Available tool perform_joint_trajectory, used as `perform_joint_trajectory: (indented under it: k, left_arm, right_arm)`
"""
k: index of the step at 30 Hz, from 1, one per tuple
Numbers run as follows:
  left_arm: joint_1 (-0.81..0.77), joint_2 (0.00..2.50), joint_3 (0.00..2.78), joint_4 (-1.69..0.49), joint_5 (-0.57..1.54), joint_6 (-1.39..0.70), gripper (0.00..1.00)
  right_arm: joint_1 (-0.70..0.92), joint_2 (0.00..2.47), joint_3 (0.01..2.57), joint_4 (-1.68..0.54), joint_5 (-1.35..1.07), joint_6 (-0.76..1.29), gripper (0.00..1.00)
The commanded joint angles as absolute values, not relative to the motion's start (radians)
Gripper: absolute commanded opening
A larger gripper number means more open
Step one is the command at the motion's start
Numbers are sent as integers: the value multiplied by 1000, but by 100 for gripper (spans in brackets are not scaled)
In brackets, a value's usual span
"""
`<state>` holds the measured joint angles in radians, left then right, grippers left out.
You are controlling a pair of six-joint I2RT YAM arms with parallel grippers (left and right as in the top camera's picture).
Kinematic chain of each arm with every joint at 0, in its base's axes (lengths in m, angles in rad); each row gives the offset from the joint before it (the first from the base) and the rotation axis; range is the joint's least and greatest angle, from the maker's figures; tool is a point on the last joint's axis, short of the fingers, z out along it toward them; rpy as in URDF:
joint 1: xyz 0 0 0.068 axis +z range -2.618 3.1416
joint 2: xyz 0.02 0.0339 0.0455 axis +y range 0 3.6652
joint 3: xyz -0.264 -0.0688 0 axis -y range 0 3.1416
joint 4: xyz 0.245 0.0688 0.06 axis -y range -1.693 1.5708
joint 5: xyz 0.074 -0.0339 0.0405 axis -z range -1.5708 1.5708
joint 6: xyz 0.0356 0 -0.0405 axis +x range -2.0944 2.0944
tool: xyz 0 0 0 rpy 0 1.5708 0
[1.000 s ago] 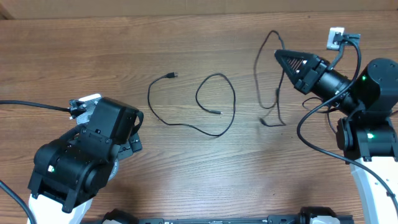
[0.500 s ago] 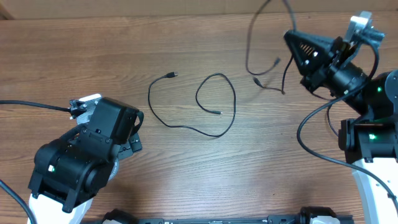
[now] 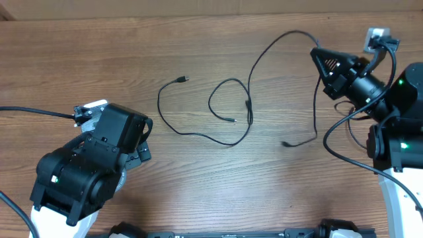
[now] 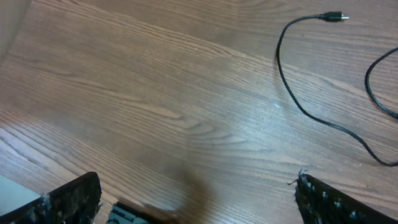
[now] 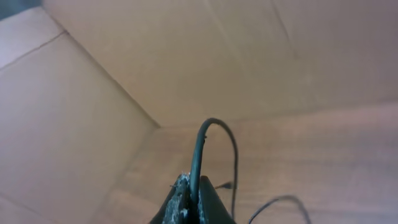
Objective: Untangle cables
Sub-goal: 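Pull the grasped cable up-right with the right gripper, separating it, then carry the cable to the upper right corner and release it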
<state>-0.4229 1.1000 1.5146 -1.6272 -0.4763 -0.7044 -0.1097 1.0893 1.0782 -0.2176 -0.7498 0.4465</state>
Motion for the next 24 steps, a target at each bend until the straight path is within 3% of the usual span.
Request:
perform_joint_trajectory:
  k: [1, 24]
  left_arm:
    - [-419, 1100, 1513, -1625, -497, -719, 100]
    - [-419, 1100, 1513, -1625, -497, -719, 100]
  right_arm:
    - [-111, 1081, 1101, -240, -734, 578, 4]
    - [-112, 1109, 1101, -336, -612, 569, 4]
